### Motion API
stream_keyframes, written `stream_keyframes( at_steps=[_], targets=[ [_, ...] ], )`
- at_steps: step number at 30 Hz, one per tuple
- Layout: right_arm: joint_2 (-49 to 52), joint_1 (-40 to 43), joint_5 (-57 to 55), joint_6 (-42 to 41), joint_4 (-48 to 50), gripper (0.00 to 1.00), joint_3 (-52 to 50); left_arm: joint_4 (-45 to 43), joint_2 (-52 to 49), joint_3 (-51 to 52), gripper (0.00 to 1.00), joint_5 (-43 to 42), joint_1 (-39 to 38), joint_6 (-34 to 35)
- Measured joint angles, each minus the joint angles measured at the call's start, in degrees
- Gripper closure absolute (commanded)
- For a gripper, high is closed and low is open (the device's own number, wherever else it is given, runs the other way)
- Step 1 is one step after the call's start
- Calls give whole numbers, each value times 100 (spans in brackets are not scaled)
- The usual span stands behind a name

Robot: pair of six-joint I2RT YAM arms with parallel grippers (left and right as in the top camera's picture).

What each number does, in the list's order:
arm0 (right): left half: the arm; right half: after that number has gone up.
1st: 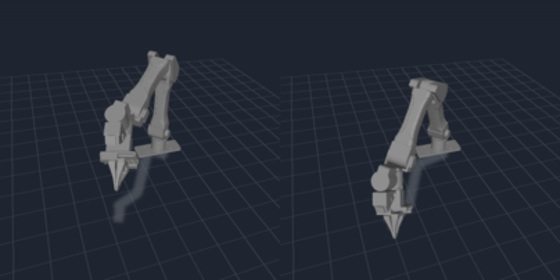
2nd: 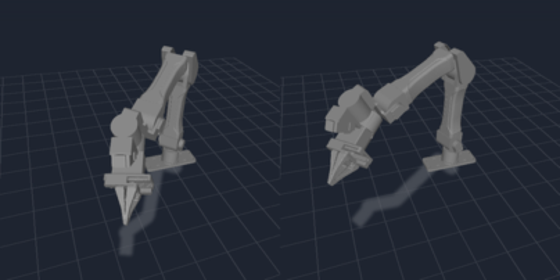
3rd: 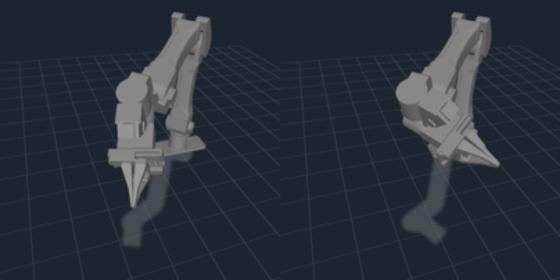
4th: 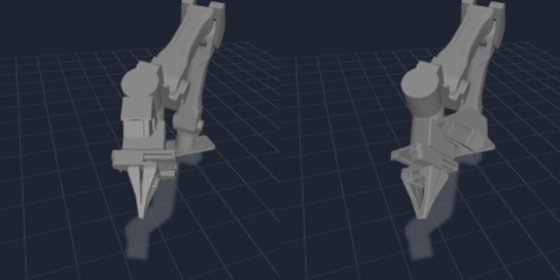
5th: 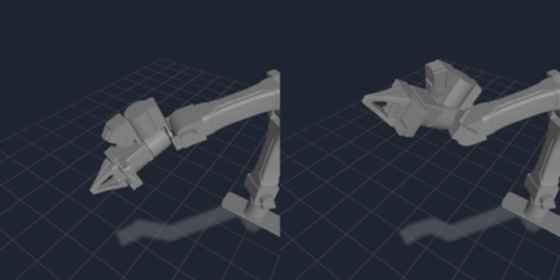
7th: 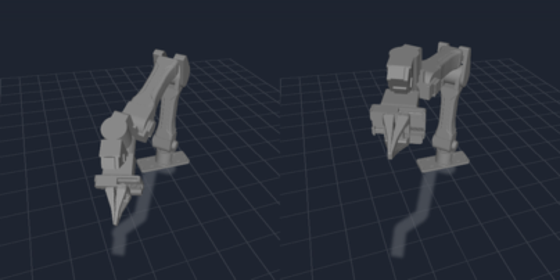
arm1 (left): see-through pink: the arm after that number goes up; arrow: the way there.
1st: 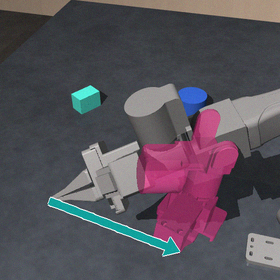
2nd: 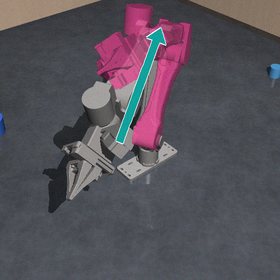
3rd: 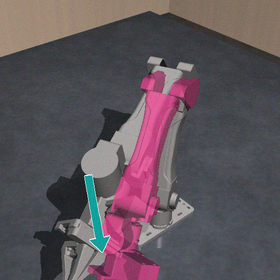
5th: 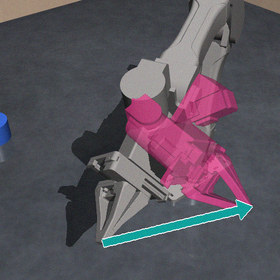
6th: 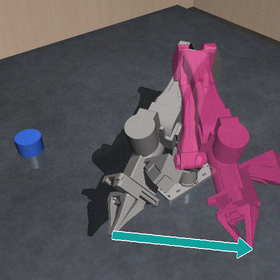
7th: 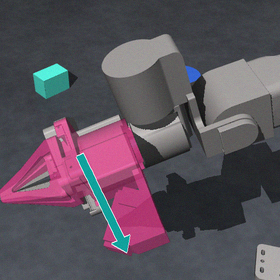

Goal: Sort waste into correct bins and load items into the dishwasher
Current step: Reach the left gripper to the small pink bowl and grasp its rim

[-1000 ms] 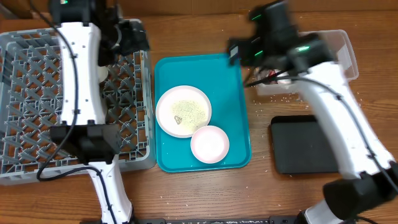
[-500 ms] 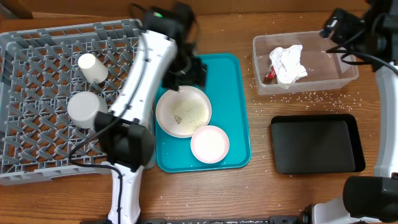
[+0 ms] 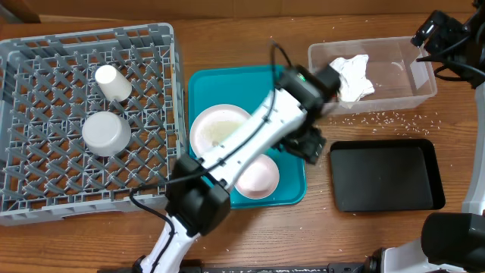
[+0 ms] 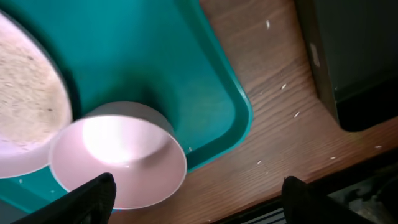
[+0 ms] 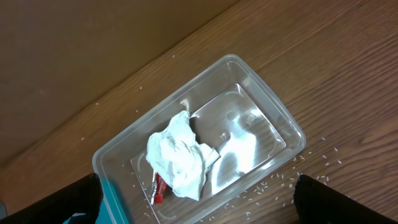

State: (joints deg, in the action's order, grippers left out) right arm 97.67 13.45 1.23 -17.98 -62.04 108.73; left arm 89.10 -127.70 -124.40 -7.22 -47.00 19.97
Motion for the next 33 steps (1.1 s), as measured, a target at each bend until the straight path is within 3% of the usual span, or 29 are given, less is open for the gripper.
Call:
stream_keyframes(
  at_steps=[11,18,20,23,29,33],
  targets=[
    [0,0,0,0,2,0,0,-568,9,1460,17,367,-118,404],
    [0,0,0,0,2,0,0,-813,9,2057,27,367,-129,365],
    [0,2,0,0,2,0,0,-817,7,2142,34,367,-138,365],
    [0,0,-2,0,4,0,0,-839,9,2173,53,372,-140,352],
    [0,2,-2,-4,2,0,0,-883,9,2175,66,407,-164,352],
    [0,2,0,-2,4,0,0,-914,9,2175,83,409,-254,280]
  ],
)
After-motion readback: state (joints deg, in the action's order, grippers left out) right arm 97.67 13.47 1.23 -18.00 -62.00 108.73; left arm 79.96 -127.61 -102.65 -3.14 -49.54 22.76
